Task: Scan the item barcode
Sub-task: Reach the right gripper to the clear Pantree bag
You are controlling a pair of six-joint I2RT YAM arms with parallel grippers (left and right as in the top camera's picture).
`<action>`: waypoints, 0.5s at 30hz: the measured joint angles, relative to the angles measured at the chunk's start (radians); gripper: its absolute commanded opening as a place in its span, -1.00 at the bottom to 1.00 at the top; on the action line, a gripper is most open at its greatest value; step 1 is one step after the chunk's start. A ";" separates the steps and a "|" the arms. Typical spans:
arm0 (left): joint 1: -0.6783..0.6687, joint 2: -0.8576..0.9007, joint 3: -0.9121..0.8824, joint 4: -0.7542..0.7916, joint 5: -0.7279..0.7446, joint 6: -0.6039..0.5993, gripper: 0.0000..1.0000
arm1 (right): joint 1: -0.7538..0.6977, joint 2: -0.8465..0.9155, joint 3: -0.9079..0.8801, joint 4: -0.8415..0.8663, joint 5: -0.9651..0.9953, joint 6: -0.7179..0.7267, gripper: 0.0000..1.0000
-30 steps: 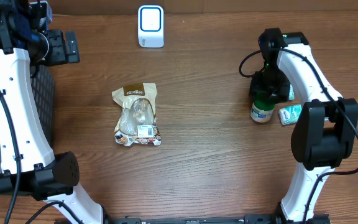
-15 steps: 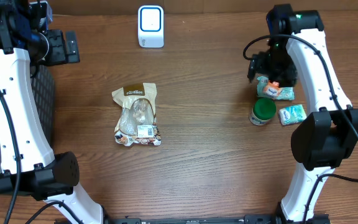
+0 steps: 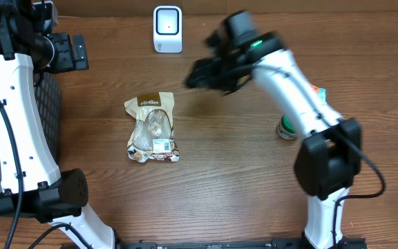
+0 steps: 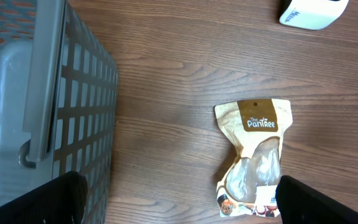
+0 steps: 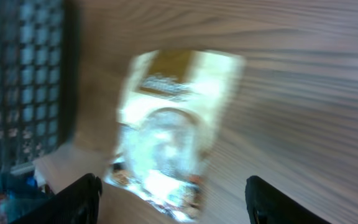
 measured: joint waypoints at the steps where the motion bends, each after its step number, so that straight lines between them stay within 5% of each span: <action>1: 0.000 0.000 0.000 0.000 0.000 0.000 0.99 | 0.038 0.000 -0.015 0.043 -0.005 0.014 0.44; 15: 0.000 0.000 0.000 0.000 0.000 0.000 0.99 | 0.419 0.083 -0.064 0.267 0.050 0.147 0.47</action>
